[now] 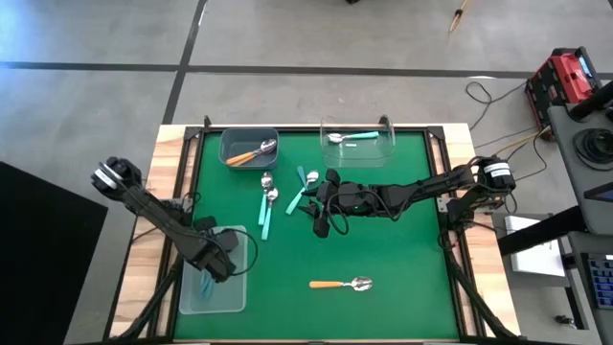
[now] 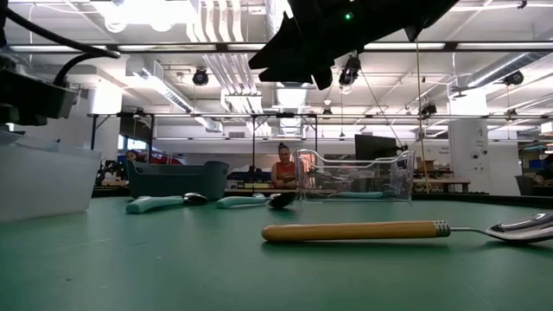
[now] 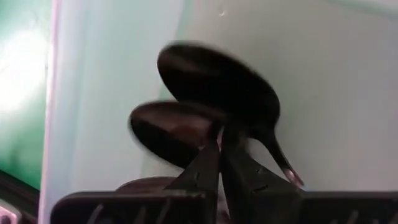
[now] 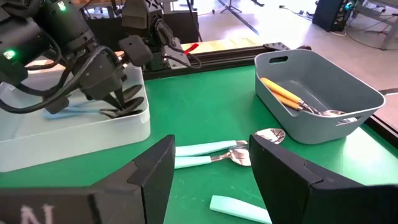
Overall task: Sort silverware by color (type)
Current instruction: Put the dark blue spoon into the white bin
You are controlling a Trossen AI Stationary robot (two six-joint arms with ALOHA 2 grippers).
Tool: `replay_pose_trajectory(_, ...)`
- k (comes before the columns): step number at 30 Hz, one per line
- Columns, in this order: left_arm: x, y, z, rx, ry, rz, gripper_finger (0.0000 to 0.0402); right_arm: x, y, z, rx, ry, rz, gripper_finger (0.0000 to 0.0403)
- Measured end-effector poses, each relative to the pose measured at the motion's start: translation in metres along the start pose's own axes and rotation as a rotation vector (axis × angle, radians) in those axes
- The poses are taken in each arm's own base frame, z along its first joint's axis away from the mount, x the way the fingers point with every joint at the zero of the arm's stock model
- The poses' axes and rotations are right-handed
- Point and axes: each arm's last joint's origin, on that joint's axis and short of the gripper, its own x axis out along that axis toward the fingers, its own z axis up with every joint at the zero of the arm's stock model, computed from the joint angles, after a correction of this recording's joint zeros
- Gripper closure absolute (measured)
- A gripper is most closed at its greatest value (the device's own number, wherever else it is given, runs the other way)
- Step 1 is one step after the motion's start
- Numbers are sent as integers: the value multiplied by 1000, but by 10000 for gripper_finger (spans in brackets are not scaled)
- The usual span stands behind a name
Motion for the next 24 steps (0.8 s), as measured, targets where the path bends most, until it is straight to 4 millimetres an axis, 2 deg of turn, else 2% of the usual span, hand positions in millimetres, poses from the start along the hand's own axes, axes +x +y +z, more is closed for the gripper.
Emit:
replay_pose_trajectory(13, -10, -3, -2, 30, 32, -113, 401, 0, 0, -1, 0, 6, -1, 207)
replay_pose_trajectory(24, -14, -12, -21, 109, 166, -212, 401, 0, 0, -1, 0, 8, -1, 207)
